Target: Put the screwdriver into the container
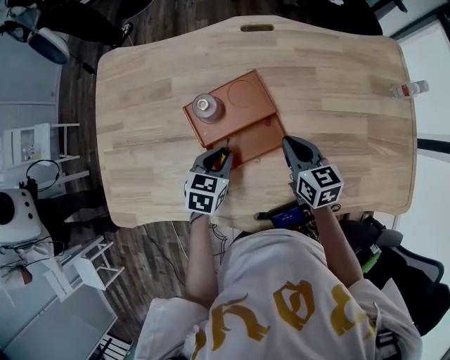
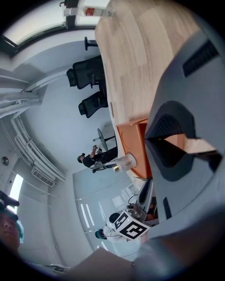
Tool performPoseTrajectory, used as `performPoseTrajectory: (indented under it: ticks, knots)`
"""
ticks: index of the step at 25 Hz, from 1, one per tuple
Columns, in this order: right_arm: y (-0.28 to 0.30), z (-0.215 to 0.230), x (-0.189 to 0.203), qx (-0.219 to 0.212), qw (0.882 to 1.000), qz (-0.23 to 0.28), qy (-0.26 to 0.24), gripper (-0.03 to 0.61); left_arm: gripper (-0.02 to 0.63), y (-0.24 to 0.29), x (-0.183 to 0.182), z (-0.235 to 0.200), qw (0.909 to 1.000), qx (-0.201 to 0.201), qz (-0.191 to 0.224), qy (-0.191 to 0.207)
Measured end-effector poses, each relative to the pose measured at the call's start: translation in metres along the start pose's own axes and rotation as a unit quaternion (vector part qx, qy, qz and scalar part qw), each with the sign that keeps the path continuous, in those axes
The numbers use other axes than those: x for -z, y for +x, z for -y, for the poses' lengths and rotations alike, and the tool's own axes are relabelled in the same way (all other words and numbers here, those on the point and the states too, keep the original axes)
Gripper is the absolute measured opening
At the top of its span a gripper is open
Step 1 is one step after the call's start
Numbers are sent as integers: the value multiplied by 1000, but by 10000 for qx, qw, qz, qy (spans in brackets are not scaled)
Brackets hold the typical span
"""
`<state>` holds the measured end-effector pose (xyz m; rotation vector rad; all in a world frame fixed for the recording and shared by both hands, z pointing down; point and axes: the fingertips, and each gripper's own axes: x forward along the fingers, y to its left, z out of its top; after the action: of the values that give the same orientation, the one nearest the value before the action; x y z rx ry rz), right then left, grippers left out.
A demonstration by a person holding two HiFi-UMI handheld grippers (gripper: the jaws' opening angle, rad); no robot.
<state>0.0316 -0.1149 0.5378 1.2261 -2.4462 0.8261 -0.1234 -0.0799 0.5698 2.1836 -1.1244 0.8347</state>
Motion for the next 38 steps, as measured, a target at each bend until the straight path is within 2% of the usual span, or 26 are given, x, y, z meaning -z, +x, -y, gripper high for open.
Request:
performPoseTrajectory:
  ticks: [7,20,24,29,38]
  knots:
    - [2,3,5,21,10000,-71,-23,9,75,6,0,2,9997,94,-179,164]
    - [4,10,6,73,9999,-93,4,9,75,18,1,5,9958,259,-813,323]
    - [5,11,6,88,9999,-68,21,9,75,23,2,7,9932,323,-1003,489]
    - [4,14,4,138,9999,-33,56,9,75,28,4,10,9897,476,-1278,446]
    - [1,20,7,256,9996,-35,85,9,75,39,11,17,9781,745,-1804,726]
